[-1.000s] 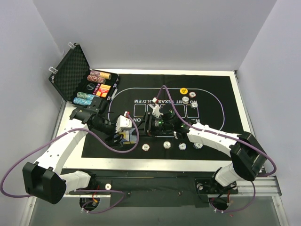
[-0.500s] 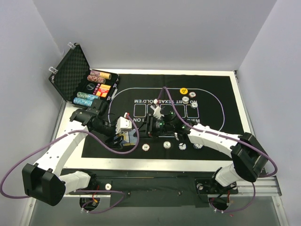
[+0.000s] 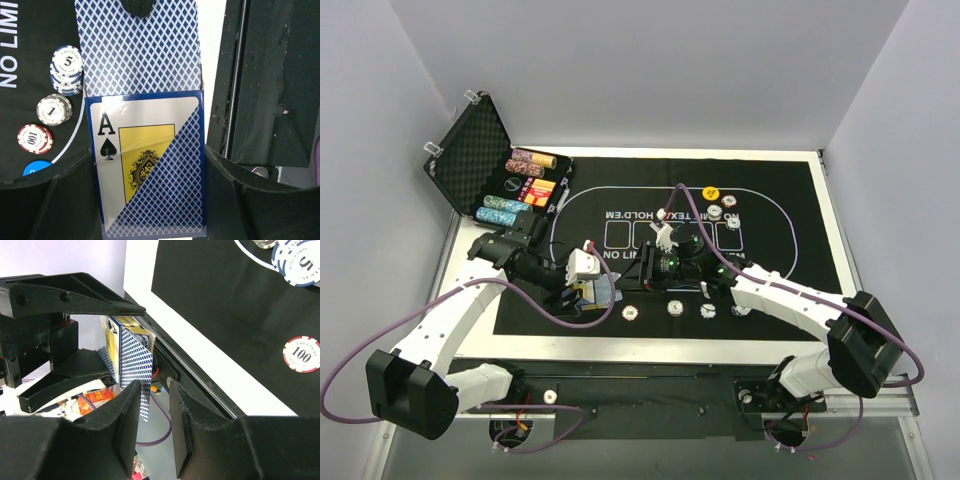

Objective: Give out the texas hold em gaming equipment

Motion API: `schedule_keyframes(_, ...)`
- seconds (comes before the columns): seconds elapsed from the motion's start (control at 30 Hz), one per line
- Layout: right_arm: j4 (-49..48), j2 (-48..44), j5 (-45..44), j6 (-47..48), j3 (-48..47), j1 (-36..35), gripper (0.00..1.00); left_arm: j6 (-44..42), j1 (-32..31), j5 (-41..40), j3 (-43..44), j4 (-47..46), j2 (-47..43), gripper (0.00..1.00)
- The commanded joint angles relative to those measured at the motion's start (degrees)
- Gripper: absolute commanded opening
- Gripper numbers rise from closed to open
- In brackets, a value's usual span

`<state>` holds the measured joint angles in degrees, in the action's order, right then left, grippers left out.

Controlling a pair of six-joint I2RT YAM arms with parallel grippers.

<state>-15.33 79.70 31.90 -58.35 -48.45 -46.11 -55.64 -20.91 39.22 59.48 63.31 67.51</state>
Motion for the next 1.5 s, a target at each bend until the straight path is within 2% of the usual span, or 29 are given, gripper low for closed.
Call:
schedule_keyframes(0.0,-0.2,-2.0,-0.5,0.5,-0.1,0.3,0.25,0.4,-0.2,2.1,0.5,-2.1,-1.6,0.00)
schedule_keyframes(0.2,-3.7,-2.4,0.1,-2.1,1.2,0.3,0.21,0.7,-0.1,1.6,0.5,-2.6,-1.5,0.00)
schedule_keyframes(0.33,-3.8,-2.5,0.2,-1.8,1.3,0.2,0.32,0.8,-0.1,1.5,0.6,-2.6,-1.2,0.00)
schedule_keyframes(0.37,-3.3,-2.4,-0.3,-1.1,0.9,0.1,0.40,0.7,-0.1,1.5,0.7,-2.6,-1.1,0.00)
schedule_keyframes(0.43,-1.0,-1.2,-1.1,0.1,-0.9,-0.6,0.47,0.9,-0.1,1.6,0.8,-2.8,-1.0,0.00)
schedule_keyframes(0.53,0.7,0.6,-1.3,1.1,-4.3,-2.1,0.48,1.2,-0.2,1.7,1.1,-2.9,-0.8,0.00)
schedule_keyframes(0.7,1.0,2.0,-1.1,1.4,-5.5,-2.7,0.47,1.4,-0.2,1.6,1.3,-2.8,-0.8,0.00)
schedule_keyframes(0.93,2.2,2.4,-1.4,2.4,-5.1,-2.5,0.40,1.7,-0.2,1.7,1.8,-2.8,-0.6,0.00)
schedule_keyframes(1.2,7.1,1.1,-4.2,4.9,-4.2,-1.4,0.35,2.5,-0.1,3.2,3.7,-2.5,-0.7,0.00)
schedule_keyframes(1.47,7.3,-1.9,-4.9,4.5,-2.5,0.1,0.30,2.6,-0.2,3.3,3.6,-2.5,-0.7,0.00)
